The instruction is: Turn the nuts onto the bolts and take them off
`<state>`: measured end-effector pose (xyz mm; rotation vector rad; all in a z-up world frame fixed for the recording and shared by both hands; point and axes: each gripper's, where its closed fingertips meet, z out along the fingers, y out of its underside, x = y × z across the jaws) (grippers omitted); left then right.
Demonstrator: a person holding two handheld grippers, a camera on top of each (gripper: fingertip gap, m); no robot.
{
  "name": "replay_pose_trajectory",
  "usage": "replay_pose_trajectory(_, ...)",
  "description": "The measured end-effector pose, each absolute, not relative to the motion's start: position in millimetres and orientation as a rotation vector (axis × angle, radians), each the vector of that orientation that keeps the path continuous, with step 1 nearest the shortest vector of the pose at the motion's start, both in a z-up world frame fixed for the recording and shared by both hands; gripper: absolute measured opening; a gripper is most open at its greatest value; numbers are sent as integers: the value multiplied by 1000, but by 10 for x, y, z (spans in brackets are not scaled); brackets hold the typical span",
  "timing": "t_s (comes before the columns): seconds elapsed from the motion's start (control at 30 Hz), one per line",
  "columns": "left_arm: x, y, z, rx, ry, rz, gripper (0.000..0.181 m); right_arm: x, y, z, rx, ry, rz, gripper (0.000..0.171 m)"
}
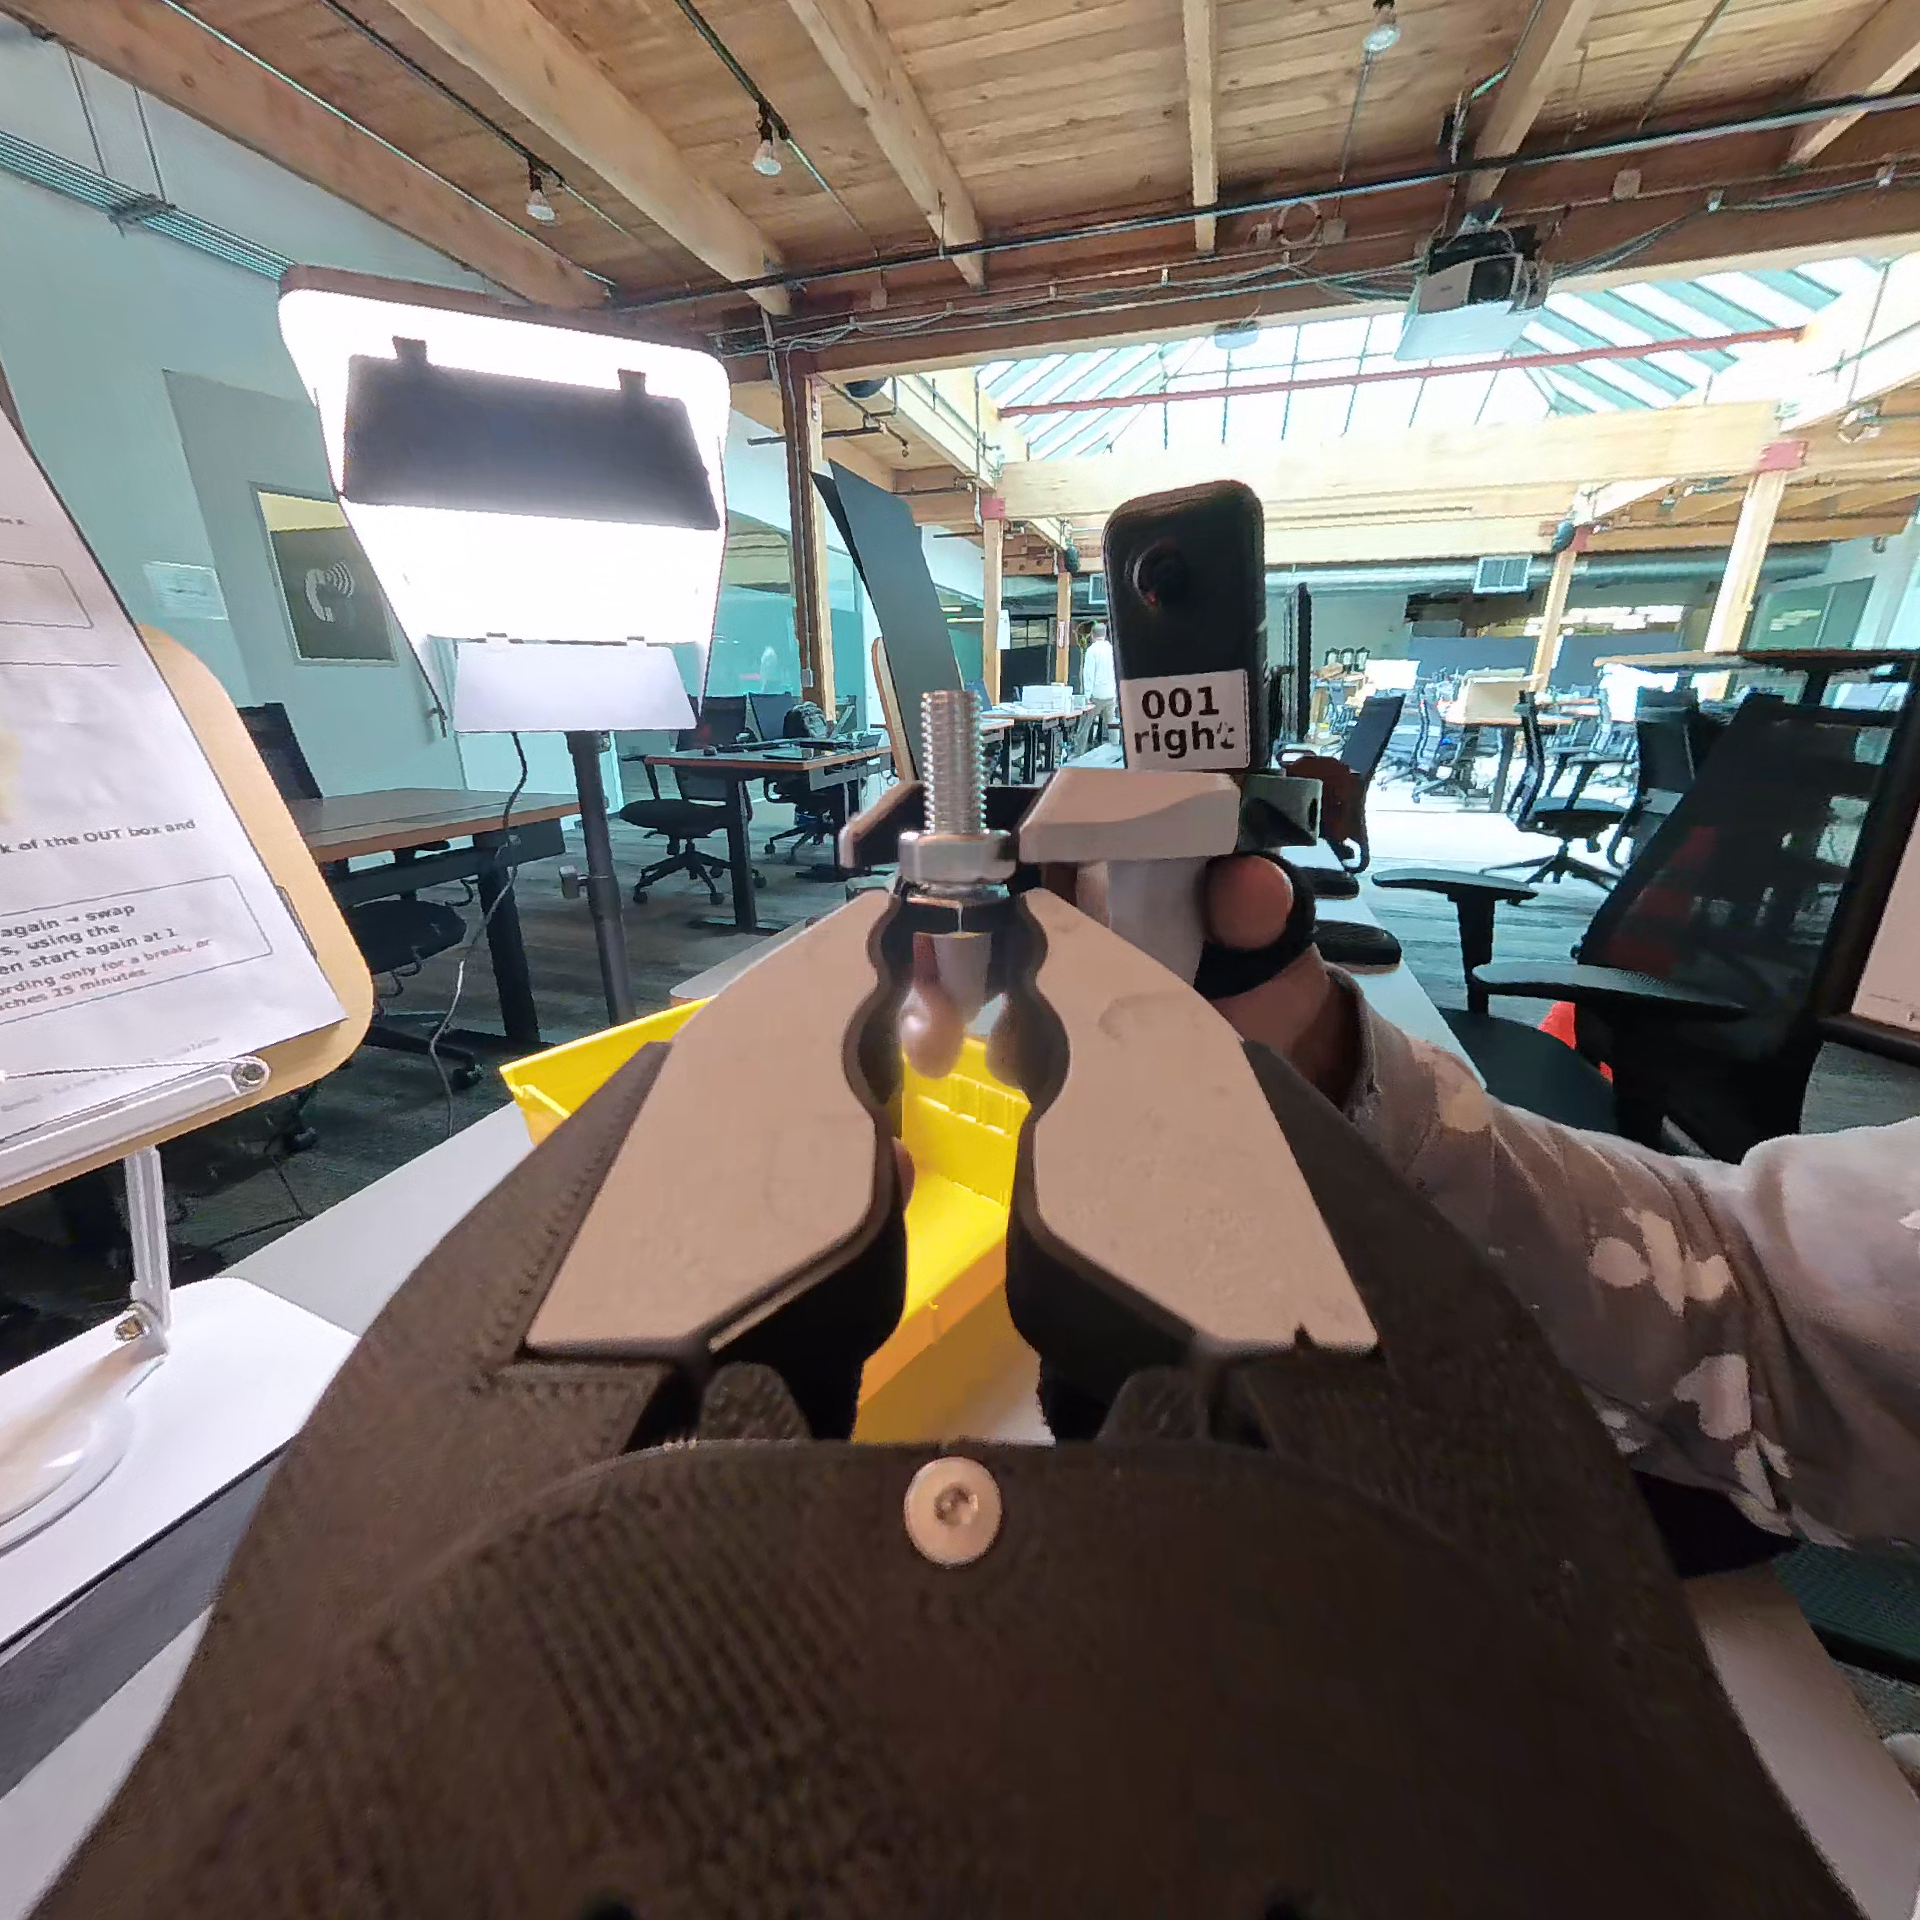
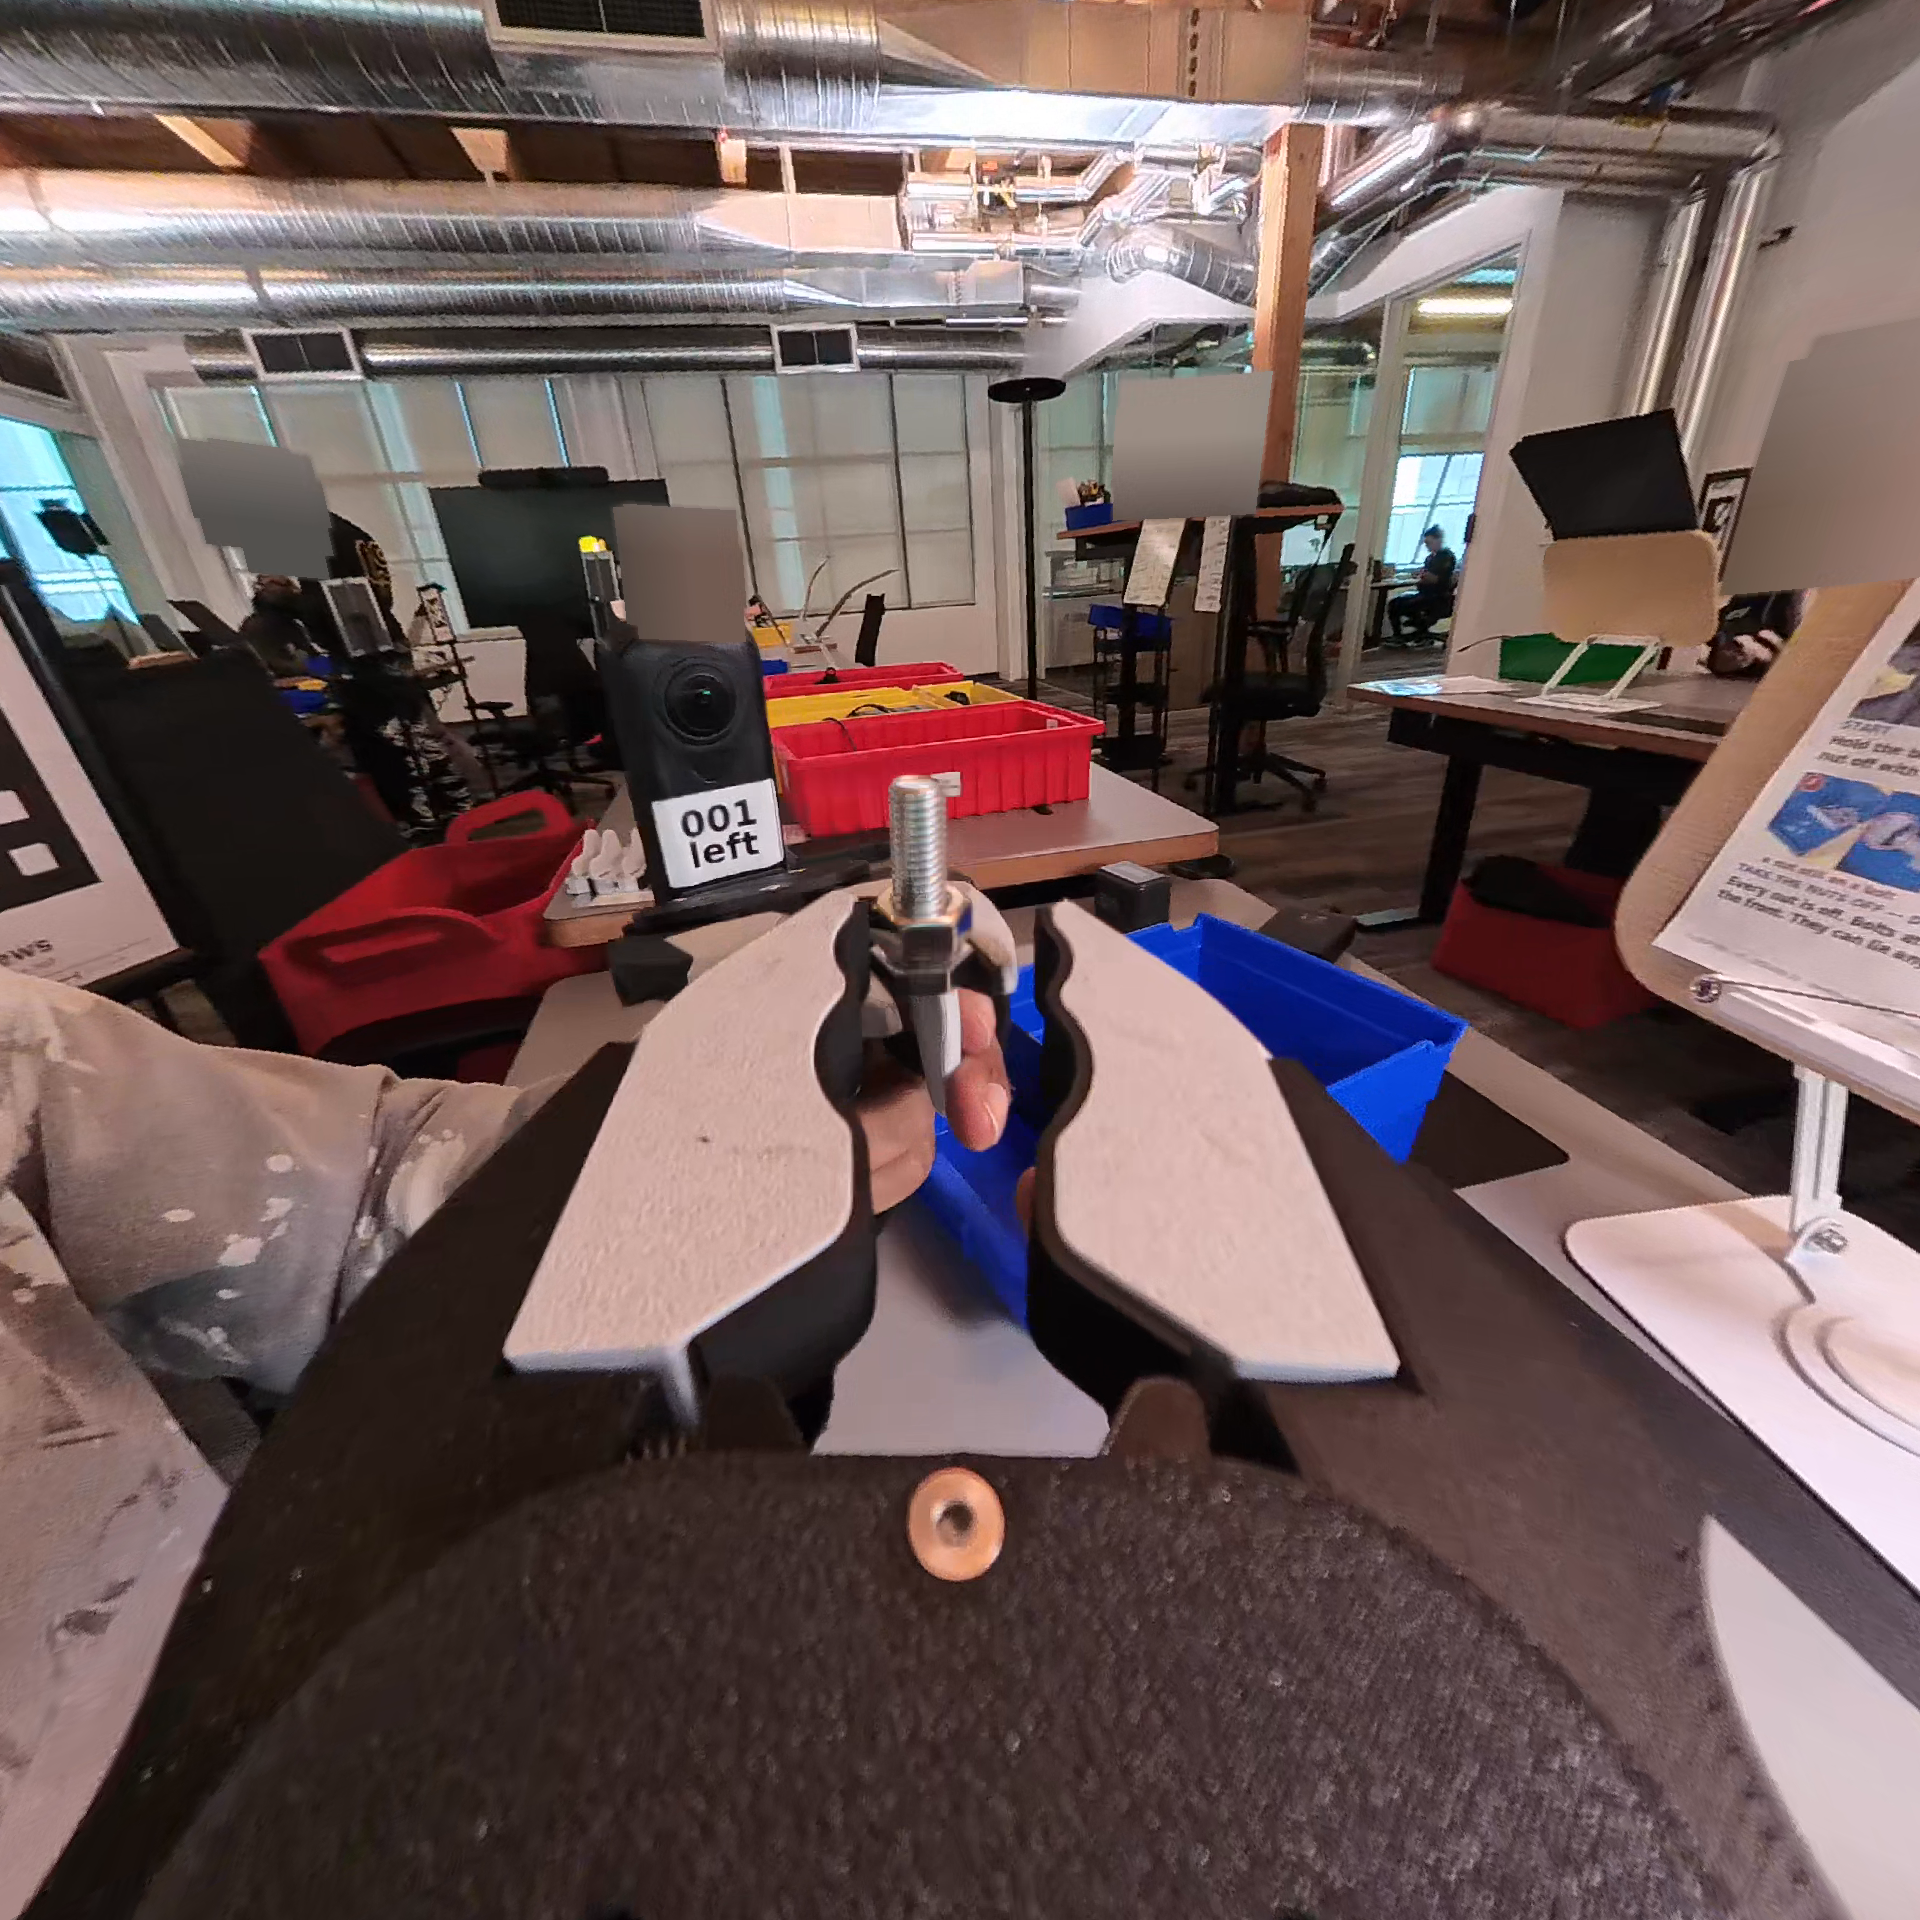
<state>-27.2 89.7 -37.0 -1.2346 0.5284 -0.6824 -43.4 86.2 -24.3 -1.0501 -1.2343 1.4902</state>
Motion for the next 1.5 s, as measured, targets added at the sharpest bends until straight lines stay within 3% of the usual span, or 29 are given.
replay_pose_trajectory(0.13, -361, 862, -283, -1203, 511, -698, 19, -323, 1126, -211, -1085, -1133, 1429, 13)
replay_pose_trajectory(0.4, -297, 874, -334, -1221, 528, -681, 18, -469, 845, -226, -1043, -1198, 1458, 30)
replay_pose_trajectory(0.53, -360, 825, -252, -1194, 522, -704, 18, -352, 1120, -179, -1086, -1076, 1466, 9)
replay_pose_trajectory(0.73, -337, 869, -311, -1219, 523, -687, 18, -422, 836, -162, -1030, -1168, 1498, 28)
replay_pose_trajectory(0.87, -301, 849, -307, -1214, 531, -690, 18, -421, 865, -159, -1029, -1152, 1502, 30)
replay_pose_trajectory(0.9, -309, 820, -283, -1196, 538, -711, 18, -396, 953, -147, -1060, -1108, 1503, 14)
replay_pose_trajectory(0.97, -325, 805, -250, -1197, 533, -708, 18, -334, 1143, -144, -1077, -1039, 1448, 7)
replay_pose_trajectory(1.27, -259, 837, -320, -1227, 547, -688, 19, -431, 833, -147, -1024, -1157, 1469, 33)
replay_pose_trajectory(1.33, -301, 850, -310, -1220, 524, -694, 19, -407, 874, -149, -1037, -1155, 1495, 31)
replay_pose_trajectory(1.37, -312, 824, -285, -1201, 527, -725, 19, -387, 971, -140, -1064, -1103, 1470, 13)
replay_pose_trajectory(1.5, -325, 822, -270, -1208, 531, -696, 18, -339, 1014, -115, -1054, -1088, 1484, 22)
